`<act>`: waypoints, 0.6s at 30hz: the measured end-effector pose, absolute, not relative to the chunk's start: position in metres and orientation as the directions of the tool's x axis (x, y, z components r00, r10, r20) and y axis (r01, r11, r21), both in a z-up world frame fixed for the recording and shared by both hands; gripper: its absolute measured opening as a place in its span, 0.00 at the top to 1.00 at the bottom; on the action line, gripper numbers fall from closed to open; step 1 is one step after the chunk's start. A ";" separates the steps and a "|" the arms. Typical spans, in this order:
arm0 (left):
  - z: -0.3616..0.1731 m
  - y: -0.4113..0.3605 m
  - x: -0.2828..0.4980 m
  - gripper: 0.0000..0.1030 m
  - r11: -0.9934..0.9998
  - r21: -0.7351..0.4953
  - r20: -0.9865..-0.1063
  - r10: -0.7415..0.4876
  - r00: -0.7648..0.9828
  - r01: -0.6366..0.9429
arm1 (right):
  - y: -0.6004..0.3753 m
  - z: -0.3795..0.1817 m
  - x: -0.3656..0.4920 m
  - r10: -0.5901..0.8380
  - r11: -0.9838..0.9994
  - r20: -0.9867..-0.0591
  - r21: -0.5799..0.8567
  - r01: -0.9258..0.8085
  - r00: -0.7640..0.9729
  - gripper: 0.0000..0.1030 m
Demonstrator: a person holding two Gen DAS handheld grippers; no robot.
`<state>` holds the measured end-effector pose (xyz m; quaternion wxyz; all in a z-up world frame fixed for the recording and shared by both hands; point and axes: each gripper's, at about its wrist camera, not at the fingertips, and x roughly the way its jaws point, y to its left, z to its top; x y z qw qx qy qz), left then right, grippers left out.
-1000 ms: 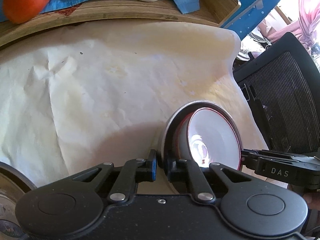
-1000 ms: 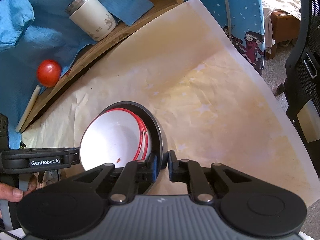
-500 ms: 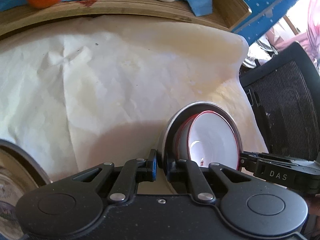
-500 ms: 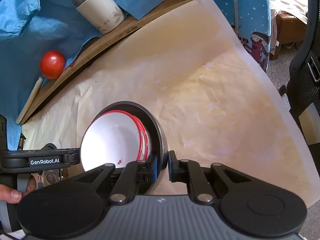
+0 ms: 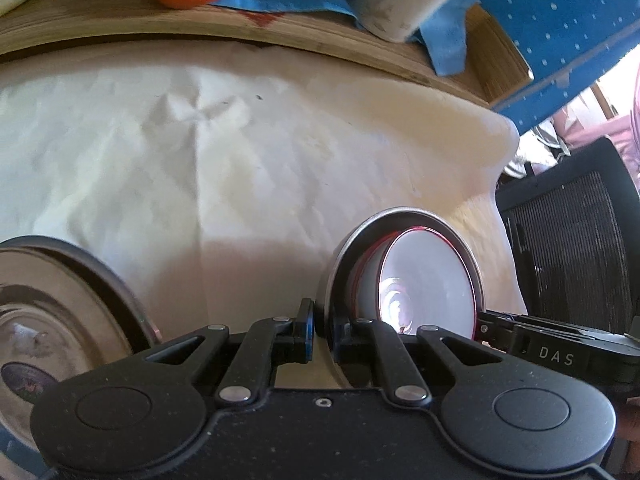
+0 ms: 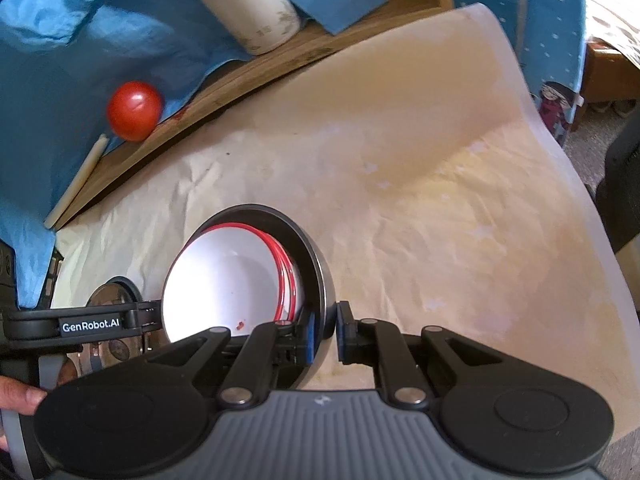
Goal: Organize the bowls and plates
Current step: 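Lift the steel bowl with nested bowls using both grippers and carry it over the plate stack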
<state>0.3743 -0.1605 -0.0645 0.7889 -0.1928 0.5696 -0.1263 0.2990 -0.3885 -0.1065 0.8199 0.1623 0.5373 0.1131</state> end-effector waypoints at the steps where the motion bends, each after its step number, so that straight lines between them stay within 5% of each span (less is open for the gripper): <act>1: -0.063 -0.158 0.374 0.92 0.893 -0.449 -0.849 -0.416 0.325 -0.030 | -0.386 -0.105 0.301 0.363 0.922 -0.844 0.387 -0.021 0.395 0.89; 18: -0.047 -0.098 0.353 0.94 0.874 -0.445 -0.841 -0.334 0.425 -0.193 | -0.325 -0.092 0.327 0.412 0.911 -0.839 0.367 -0.188 0.355 0.89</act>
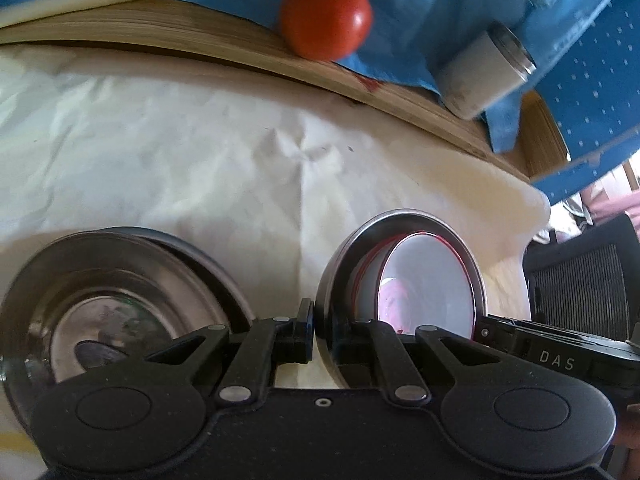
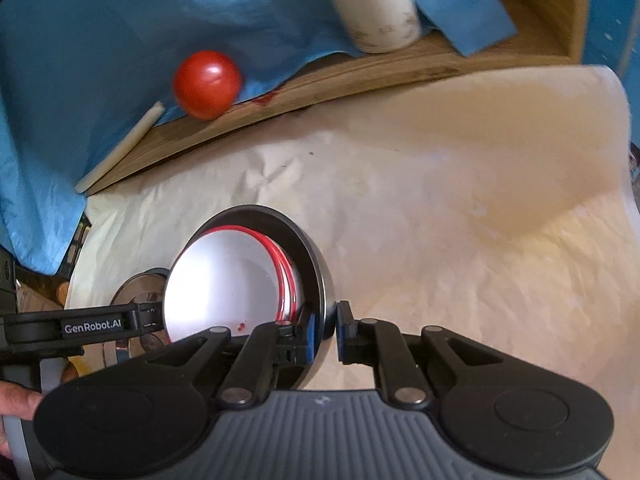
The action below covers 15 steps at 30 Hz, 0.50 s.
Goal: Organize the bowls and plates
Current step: 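Lift the steel bowl with nested bowls using both grippers and carry it over the plate stack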
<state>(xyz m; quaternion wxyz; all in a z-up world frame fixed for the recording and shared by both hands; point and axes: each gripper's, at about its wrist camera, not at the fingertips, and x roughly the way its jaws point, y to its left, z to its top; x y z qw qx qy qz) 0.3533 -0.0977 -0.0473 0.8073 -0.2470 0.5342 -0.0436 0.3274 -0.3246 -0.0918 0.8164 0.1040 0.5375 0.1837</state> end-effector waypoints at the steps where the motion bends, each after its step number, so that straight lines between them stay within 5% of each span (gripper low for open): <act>1: -0.047 -0.095 0.352 0.94 0.872 -0.447 -0.840 -0.331 0.430 -0.202 | -0.322 -0.091 0.329 0.414 0.910 -0.840 0.366 -0.196 0.351 0.89; 15: -0.038 -0.046 0.323 0.94 0.827 -0.454 -0.833 -0.261 0.487 -0.333 | -0.267 -0.083 0.341 0.457 0.871 -0.840 0.357 -0.337 0.292 0.89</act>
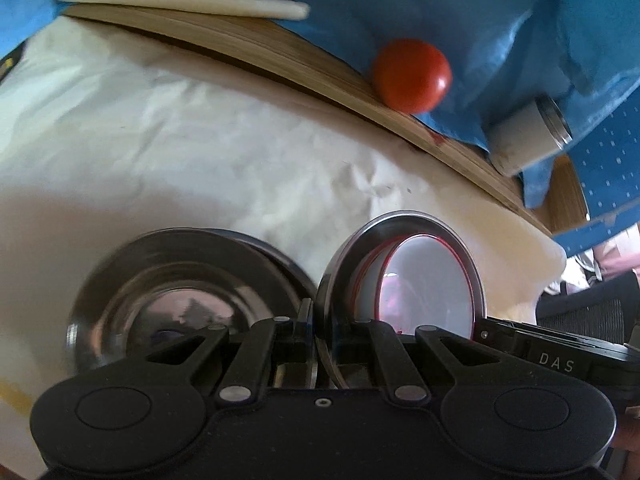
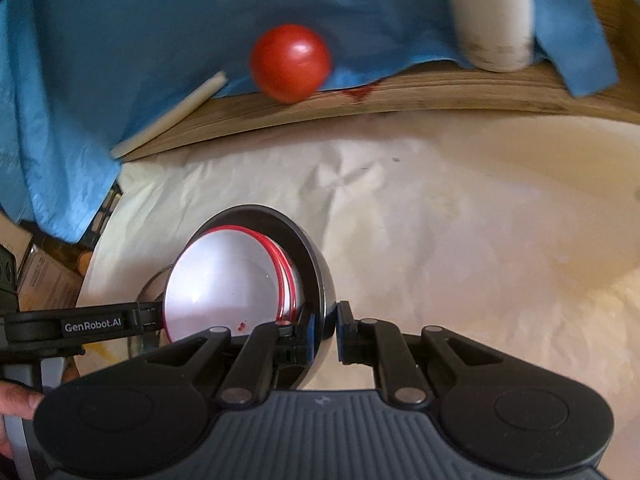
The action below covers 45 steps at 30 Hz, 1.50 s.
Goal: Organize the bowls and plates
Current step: 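Lift the steel bowl with nested bowls using both grippers and carry it over the plate stack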
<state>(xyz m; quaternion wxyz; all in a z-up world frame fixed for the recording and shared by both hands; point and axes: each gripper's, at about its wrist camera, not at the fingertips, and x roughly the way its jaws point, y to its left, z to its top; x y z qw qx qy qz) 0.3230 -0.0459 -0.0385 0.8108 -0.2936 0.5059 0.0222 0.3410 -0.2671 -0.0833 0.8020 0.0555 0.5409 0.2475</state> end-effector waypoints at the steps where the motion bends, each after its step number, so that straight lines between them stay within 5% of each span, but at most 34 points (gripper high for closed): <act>1: -0.038 -0.043 0.321 0.94 0.823 -0.453 -0.834 -0.255 0.490 -0.342 | -0.262 -0.083 0.341 0.460 0.867 -0.840 0.357 -0.347 0.286 0.89; 45: -0.047 0.041 0.244 0.94 0.698 -0.427 -0.859 -0.115 0.499 -0.574 | -0.140 -0.094 0.337 0.488 0.753 -0.866 0.355 -0.554 0.110 0.89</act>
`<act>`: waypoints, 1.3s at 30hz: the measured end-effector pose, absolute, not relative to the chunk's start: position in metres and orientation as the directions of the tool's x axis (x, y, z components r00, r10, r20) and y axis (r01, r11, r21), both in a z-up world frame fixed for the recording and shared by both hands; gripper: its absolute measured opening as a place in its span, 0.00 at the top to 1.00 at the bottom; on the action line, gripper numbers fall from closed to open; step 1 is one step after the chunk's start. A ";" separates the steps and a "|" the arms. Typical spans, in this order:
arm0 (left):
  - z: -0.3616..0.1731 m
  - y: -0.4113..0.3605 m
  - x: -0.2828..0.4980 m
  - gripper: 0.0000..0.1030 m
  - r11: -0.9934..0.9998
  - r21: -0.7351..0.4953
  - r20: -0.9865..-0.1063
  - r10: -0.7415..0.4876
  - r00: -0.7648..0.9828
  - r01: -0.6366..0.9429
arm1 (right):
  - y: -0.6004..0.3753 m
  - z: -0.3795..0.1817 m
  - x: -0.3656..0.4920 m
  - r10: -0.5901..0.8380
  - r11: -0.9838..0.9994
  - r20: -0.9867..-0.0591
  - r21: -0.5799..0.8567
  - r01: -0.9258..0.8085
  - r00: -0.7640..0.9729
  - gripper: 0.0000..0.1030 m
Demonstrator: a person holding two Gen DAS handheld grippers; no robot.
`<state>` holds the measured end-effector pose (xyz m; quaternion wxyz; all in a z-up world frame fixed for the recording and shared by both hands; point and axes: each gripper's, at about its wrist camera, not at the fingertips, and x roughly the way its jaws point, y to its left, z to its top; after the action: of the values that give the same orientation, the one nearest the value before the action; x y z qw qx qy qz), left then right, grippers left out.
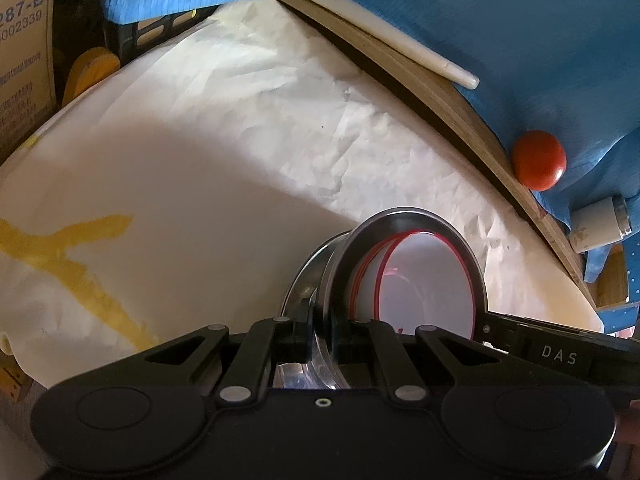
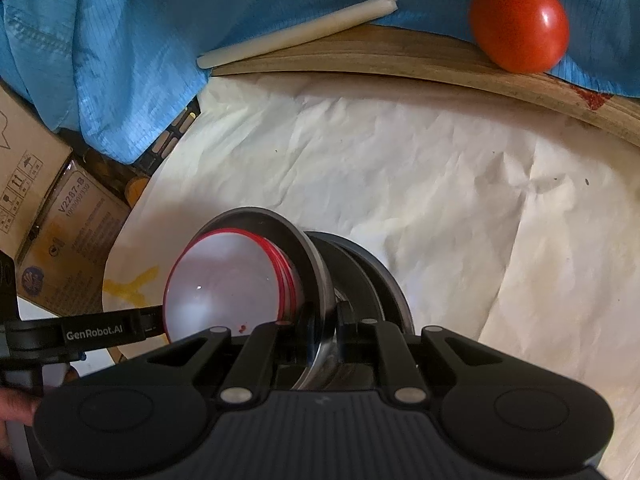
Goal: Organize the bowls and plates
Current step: 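Lift the steel bowl with nested bowls using both grippers and carry it over the plate stack, then lower the steel bowl onto the plate stack with both grippers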
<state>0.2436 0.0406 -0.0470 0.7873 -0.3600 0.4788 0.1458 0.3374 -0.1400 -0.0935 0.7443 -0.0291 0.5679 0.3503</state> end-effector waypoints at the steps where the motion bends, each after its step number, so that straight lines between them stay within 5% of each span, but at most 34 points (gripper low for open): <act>1: -0.047 0.041 0.244 0.94 0.699 -0.427 -0.859 -0.116 0.498 -0.574 | -0.140 -0.094 0.338 0.487 0.754 -0.867 0.354 -0.554 0.109 0.89; 39: -0.059 0.036 0.244 0.93 0.703 -0.426 -0.869 -0.142 0.474 -0.570 | -0.145 -0.103 0.334 0.460 0.775 -0.883 0.349 -0.526 0.092 0.89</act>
<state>0.2439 0.0355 -0.0591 0.7793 -0.3601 0.4941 0.1373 0.3343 -0.1446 -0.1031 0.7385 -0.0282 0.5850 0.3340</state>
